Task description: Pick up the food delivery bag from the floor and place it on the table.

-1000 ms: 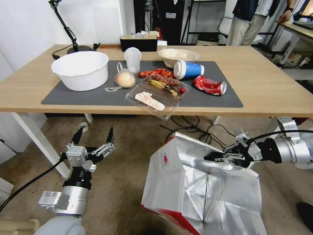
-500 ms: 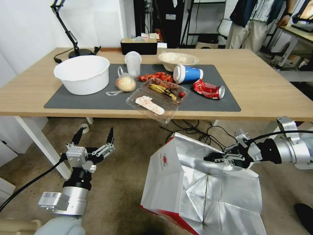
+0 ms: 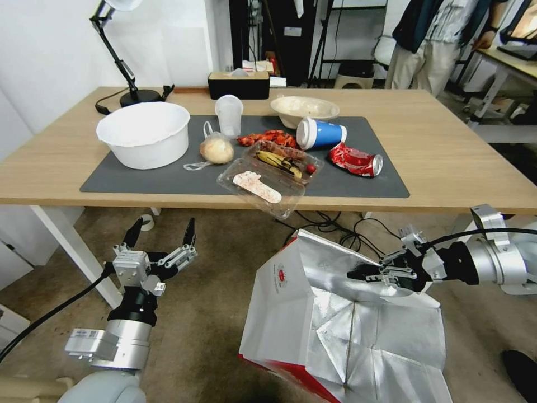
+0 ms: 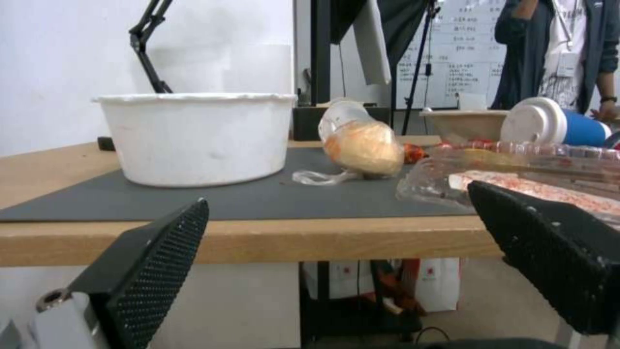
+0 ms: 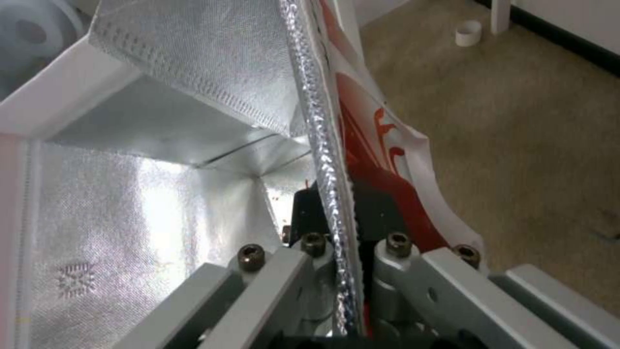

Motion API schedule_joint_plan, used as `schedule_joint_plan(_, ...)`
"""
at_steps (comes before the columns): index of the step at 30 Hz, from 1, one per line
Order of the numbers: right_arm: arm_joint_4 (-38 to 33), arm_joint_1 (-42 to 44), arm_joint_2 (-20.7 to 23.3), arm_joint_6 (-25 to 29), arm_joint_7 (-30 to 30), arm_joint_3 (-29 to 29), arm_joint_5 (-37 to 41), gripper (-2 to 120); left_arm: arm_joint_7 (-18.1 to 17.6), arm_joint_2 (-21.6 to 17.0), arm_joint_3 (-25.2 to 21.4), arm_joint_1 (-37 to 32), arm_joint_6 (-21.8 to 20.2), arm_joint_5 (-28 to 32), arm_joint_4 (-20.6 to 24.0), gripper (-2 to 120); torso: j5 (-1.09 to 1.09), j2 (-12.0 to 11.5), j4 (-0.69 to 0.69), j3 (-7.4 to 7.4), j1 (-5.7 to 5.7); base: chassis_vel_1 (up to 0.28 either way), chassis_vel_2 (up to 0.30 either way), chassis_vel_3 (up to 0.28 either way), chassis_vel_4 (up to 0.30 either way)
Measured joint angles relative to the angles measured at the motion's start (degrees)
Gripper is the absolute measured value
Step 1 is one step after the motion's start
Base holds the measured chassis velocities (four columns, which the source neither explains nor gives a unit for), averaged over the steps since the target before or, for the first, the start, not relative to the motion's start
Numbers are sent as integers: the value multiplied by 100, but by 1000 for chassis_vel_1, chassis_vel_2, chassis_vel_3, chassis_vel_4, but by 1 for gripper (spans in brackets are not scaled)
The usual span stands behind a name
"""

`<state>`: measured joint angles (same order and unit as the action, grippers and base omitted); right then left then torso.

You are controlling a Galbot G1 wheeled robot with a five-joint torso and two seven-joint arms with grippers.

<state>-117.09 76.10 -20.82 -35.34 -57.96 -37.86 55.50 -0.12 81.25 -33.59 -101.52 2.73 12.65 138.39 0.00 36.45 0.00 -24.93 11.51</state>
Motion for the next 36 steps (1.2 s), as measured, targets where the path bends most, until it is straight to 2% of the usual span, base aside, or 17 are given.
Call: schedule_joint_plan(36,37,-44,58,30,-25,26,-9,0,4,14,26,34,-14,-10,-51,100,0,920,0,-542,379,0,0,0,0)
